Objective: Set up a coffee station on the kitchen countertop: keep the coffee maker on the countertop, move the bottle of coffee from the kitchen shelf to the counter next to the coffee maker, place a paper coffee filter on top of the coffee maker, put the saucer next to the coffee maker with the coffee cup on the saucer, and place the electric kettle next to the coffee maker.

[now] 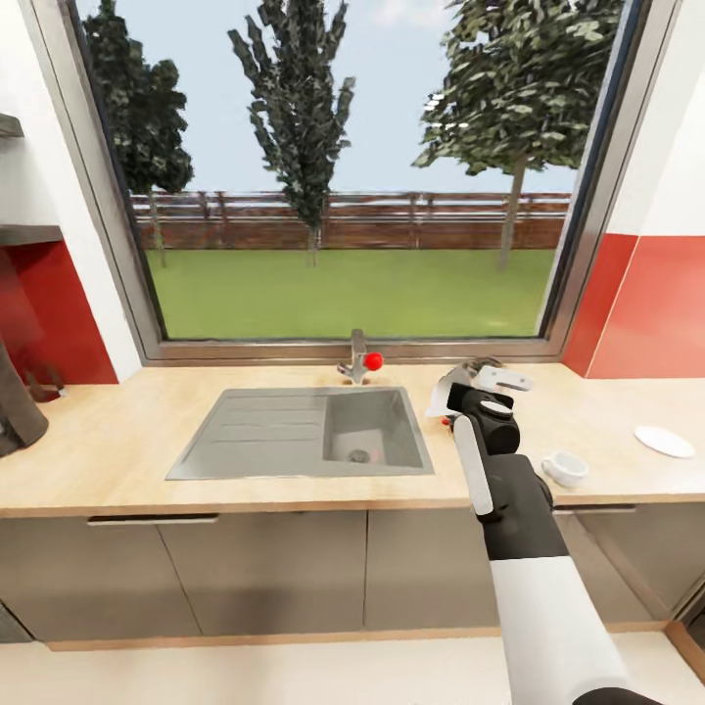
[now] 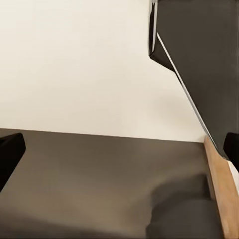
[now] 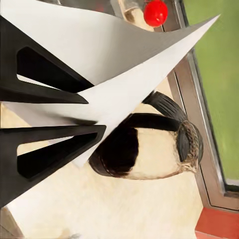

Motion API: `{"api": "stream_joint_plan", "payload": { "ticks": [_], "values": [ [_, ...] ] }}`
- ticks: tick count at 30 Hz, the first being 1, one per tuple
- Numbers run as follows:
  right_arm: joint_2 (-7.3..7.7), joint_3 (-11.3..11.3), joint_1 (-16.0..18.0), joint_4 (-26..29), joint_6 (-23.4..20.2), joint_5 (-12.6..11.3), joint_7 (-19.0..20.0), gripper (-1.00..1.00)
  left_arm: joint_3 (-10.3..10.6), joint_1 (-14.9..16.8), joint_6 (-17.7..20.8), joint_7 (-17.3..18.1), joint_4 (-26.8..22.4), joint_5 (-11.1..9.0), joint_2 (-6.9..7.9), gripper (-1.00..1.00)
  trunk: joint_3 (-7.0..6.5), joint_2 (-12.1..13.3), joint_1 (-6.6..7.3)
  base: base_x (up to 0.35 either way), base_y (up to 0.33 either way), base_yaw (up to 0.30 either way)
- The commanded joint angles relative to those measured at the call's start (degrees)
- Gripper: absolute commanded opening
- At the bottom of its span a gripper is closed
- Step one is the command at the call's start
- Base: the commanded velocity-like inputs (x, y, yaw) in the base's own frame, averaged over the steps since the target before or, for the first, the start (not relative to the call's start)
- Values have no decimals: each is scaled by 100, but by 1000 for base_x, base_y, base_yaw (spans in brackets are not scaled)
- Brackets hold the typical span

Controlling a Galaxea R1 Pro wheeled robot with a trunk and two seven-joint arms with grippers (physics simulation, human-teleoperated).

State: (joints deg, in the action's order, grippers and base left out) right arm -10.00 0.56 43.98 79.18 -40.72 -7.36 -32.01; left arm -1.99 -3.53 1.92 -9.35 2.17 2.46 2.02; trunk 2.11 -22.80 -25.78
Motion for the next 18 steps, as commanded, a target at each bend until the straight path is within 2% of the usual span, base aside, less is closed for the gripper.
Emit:
{"api": "stream_joint_plan", "payload": {
  "ticks": [1,6,10,18],
  "values": [
    [0,6,6,6,2,-81,-69,-100,-21,1,19,-14,-6,27,0,100,5,-12,0,-331,0,196],
    [0,0,6,10,2,-81,-69,-100,-21,1,19,-13,-6,27,2,100,-26,-12,0,-300,38,196],
    [0,5,6,-17,2,-88,-69,-100,-24,8,19,-14,-57,15,33,100,-40,-12,0,-36,147,112],
    [0,14,6,-25,2,-90,-69,-100,-12,10,19,-8,-93,-346,33,100,-42,-12,0,9,47,6]
  ]
}}
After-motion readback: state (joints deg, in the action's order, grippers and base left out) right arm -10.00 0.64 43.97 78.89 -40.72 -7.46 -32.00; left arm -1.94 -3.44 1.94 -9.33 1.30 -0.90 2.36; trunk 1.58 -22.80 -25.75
